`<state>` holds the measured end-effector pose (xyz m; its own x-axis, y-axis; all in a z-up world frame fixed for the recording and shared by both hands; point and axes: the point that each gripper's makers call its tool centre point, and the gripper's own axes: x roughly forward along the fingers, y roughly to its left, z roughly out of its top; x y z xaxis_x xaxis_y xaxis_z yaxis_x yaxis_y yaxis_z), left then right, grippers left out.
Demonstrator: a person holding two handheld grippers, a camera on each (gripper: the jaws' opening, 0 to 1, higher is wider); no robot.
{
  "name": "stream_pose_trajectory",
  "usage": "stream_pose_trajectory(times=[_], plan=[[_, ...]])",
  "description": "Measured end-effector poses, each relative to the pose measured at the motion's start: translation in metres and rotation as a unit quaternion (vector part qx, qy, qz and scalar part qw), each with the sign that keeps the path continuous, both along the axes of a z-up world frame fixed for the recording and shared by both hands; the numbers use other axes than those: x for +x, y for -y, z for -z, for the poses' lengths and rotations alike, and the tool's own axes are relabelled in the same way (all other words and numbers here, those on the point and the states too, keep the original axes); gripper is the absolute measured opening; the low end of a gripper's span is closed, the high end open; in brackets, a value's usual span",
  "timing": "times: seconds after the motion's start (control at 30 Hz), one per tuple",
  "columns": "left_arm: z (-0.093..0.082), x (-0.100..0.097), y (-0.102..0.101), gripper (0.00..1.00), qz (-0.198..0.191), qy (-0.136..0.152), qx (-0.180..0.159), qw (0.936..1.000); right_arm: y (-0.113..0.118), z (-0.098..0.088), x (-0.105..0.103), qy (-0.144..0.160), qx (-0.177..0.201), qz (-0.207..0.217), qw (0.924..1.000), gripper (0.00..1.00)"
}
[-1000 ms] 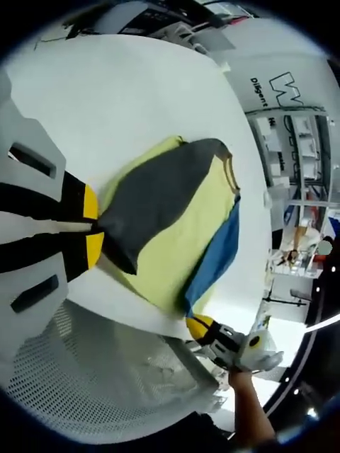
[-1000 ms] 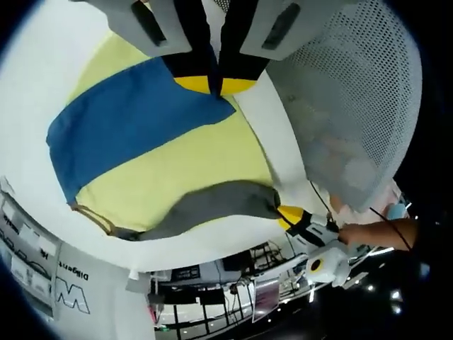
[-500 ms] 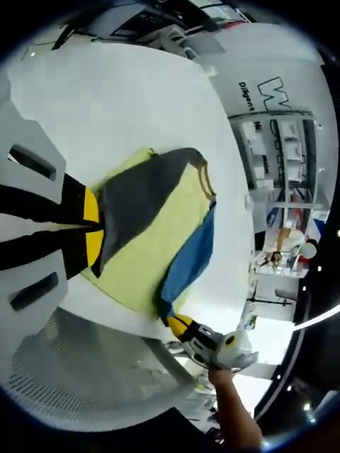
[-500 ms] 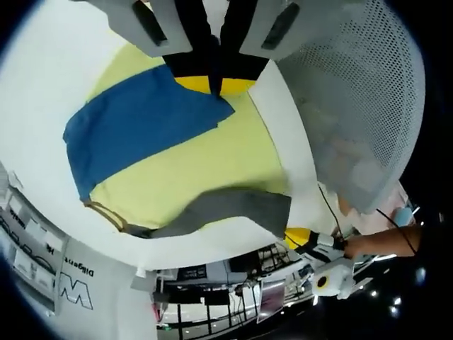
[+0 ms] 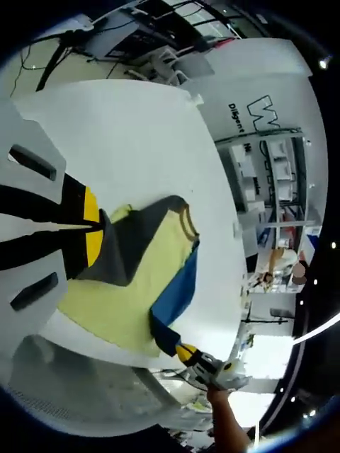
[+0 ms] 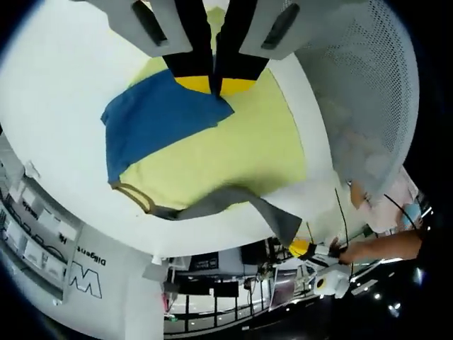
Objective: Fold the garment on the visible template until the final outline fits inside the template.
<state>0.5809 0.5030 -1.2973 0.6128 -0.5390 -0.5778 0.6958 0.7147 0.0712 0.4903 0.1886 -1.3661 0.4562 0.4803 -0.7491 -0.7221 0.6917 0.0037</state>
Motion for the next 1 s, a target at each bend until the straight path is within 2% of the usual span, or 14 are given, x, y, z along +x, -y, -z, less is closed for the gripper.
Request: stream_pose_trajectory(times=[0.13, 0.33, 0.6, 0.83, 1.0], plan=[[-0.012, 0.009, -0.010, 0.00, -0.007, 0.012, 0.006, 0.9999, -0.006, 0.006, -0.005, -0.007, -0.001, -0.007, 0.9999, 0.00], [-0.028, 0.024, -0.038, 0.00, -0.037, 0.028, 0.013, 0.9988, -0.014, 0.016, -0.016, -0.024, 0.000, -0.019, 0.9995, 0.00], [-0.043, 0.043, -0.078, 0.00, -0.085, 0.047, 0.027, 0.9949, -0.033, 0.050, -0.045, -0.068, -0.022, -0.055, 0.9959, 0.00], [-0.049, 0.056, -0.104, 0.00, -0.117, 0.054, 0.040, 0.9908, -0.044, 0.072, -0.055, -0.085, -0.044, -0.070, 0.9930, 0.00], [-0.046, 0.061, -0.118, 0.00, -0.126, 0.054, 0.060, 0.9887, -0.036, 0.084, -0.055, -0.092, -0.062, -0.062, 0.9919, 0.00]])
